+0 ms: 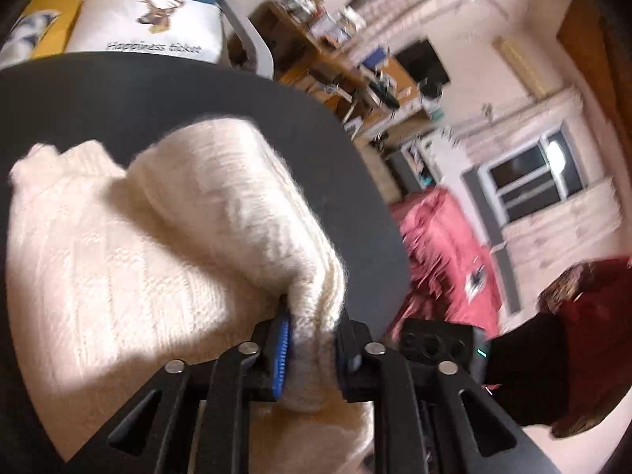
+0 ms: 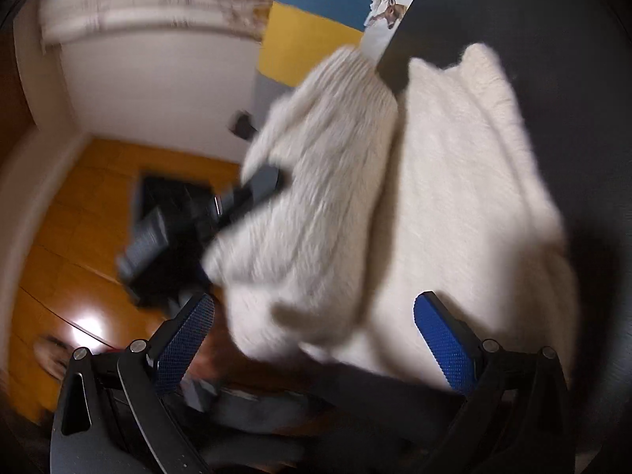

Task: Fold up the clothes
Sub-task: 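Fold the held sweater edge over the sweater body with the left gripper, then open the left gripper and release the folded sweater, then grasp the folded sweater edge with the right gripper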

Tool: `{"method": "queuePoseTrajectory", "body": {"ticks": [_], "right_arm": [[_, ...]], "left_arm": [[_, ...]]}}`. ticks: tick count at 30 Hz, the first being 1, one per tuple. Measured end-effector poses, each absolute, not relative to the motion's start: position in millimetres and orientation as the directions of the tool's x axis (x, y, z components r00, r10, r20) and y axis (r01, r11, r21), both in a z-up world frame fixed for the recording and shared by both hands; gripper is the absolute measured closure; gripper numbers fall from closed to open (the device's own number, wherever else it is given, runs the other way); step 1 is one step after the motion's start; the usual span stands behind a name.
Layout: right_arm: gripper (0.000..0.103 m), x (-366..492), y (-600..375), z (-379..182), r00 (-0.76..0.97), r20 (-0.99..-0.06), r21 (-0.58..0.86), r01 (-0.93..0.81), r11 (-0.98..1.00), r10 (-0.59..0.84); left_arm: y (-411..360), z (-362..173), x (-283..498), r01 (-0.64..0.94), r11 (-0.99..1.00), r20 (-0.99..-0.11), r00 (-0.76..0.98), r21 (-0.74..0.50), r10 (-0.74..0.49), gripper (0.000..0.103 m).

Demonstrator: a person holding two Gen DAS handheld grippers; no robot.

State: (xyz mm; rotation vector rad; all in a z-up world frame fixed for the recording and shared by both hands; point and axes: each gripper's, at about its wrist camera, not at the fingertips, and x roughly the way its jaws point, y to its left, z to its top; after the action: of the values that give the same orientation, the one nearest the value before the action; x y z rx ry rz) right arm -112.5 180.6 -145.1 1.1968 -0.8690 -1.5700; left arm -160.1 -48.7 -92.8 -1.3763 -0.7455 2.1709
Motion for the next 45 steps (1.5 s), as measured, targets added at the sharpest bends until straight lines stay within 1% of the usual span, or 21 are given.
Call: {"method": "queuePoseTrajectory", "body": {"ticks": [3,4,6,10,11,14,16,18,20,23,24,27,28,32,34,38,39,40,42,44,45], "right_arm": [[0.000,-99.7,164.3,-140.7,-0.028,-0.447,0.836,0.342,-0.429,-0.894],[0.000,-96.3,157.9,-140.6,-0.018,-0.488,0.808,0.369,-0.460,-0.872],[0.000,-91.1,150.8,-138.8,-0.020,-0.523,0.773,0.411,-0.484,-0.852],[0.000,-92.0,158.5,-136.3,-0.035,-0.508,0.784,0.395,-0.479,-0.860],[0.000,-91.6,162.0,-133.8,-0.043,-0.507,0.783,0.396,-0.481,-0.861],[0.000,-86.4,182.9,-119.5,-0.075,-0.463,0.799,0.397,-0.453,-0.883],[0.000,-83.7,201.5,-109.6,-0.108,-0.390,0.836,0.375,-0.401,-0.914],[0.000,-79.1,211.6,-92.4,-0.175,-0.412,0.803,0.395,-0.447,-0.894],[0.000,-71.8,214.5,-74.8,-0.231,-0.472,0.745,0.412,-0.525,-0.851],[0.000,-72.5,206.5,-42.8,-0.282,-0.479,0.664,0.504,-0.553,-0.832],[0.000,-82.2,203.9,-28.3,-0.283,-0.485,0.631,0.543,-0.555,-0.828],[0.000,-82.5,169.8,-9.4,-0.279,-0.573,0.470,0.659,-0.587,-0.771],[0.000,-80.2,160.5,-9.6,-0.236,-0.612,0.441,0.690,-0.574,-0.755],[0.000,-81.5,117.1,-23.6,-0.117,-0.772,0.319,0.779,-0.540,-0.624],[0.000,-94.6,96.4,-44.1,-0.058,-0.818,0.312,0.791,-0.526,-0.572],[0.000,-99.7,87.5,-57.1,0.006,-0.838,0.344,0.782,-0.520,-0.546],[0.005,-101.0,86.6,-59.3,0.016,-0.842,0.348,0.778,-0.522,-0.539],[0.017,-103.2,87.4,-61.7,0.026,-0.841,0.360,0.772,-0.524,-0.540],[0.027,-108.2,88.7,-67.5,0.046,-0.839,0.386,0.753,-0.532,-0.543],[0.064,-108.9,87.8,-73.7,0.035,-0.853,0.361,0.762,-0.538,-0.521],[0.088,-108.4,85.6,-76.6,0.030,-0.862,0.344,0.766,-0.542,-0.506]], "left_arm": [[-31.3,-96.2,-168.3,-0.101,-0.775,-0.707,-0.350,-0.624,0.615,0.072],[-28.0,-97.7,-171.9,-0.092,-0.774,-0.715,-0.330,-0.626,0.617,0.071],[-27.9,-93.8,-174.6,-0.091,-0.761,-0.707,-0.311,-0.643,0.635,0.071],[-62.7,-68.2,-159.4,-0.105,-0.709,-0.629,-0.385,-0.697,0.675,0.070],[-83.4,-62.8,-148.8,-0.086,-0.709,-0.614,-0.435,-0.700,0.659,0.069],[-131.1,-57.8,-109.8,-0.046,-0.787,-0.638,-0.557,-0.615,0.531,0.068],[-156.4,-67.7,-79.8,-0.009,-0.824,-0.650,-0.610,-0.566,0.453,0.068],[-174.2,-80.7,-50.9,0.028,-0.841,-0.655,-0.641,-0.540,0.400,0.069],[-186.1,-95.0,-24.8,0.056,-0.842,-0.652,-0.661,-0.537,0.372,0.069],[-184.7,-111.8,8.2,0.032,-0.841,-0.624,-0.686,-0.541,0.375,0.070],[-176.7,-112.6,17.3,0.006,-0.870,-0.627,-0.696,-0.493,0.351,0.070],[-149.8,-113.9,39.1,-0.076,-0.947,-0.641,-0.719,-0.313,0.269,0.069],[-139.7,-114.0,42.9,-0.104,-0.966,-0.649,-0.723,-0.237,0.237,0.069],[-115.8,-118.6,43.2,-0.124,-0.988,-0.659,-0.737,-0.090,0.152,0.067],[-107.5,-123.0,40.5,-0.152,-0.987,-0.667,-0.729,-0.057,0.151,0.067],[-91.7,-130.6,40.6,-0.207,-0.978,-0.672,-0.723,-0.011,0.160,0.066],[-88.3,-132.1,42.4,-0.220,-0.975,-0.670,-0.724,-0.005,0.166,0.065],[-84.7,-133.7,44.0,-0.232,-0.973,-0.668,-0.725,0.004,0.170,0.064],[-76.4,-141.2,42.5,-0.232,-0.970,-0.676,-0.726,0.066,0.128,0.062],[-68.8,-148.9,36.6,-0.215,-0.970,-0.690,-0.719,0.113,0.079,0.062],[-66.0,-150.9,35.3,-0.221,-0.967,-0.691,-0.719,0.123,0.077,0.062]]}}
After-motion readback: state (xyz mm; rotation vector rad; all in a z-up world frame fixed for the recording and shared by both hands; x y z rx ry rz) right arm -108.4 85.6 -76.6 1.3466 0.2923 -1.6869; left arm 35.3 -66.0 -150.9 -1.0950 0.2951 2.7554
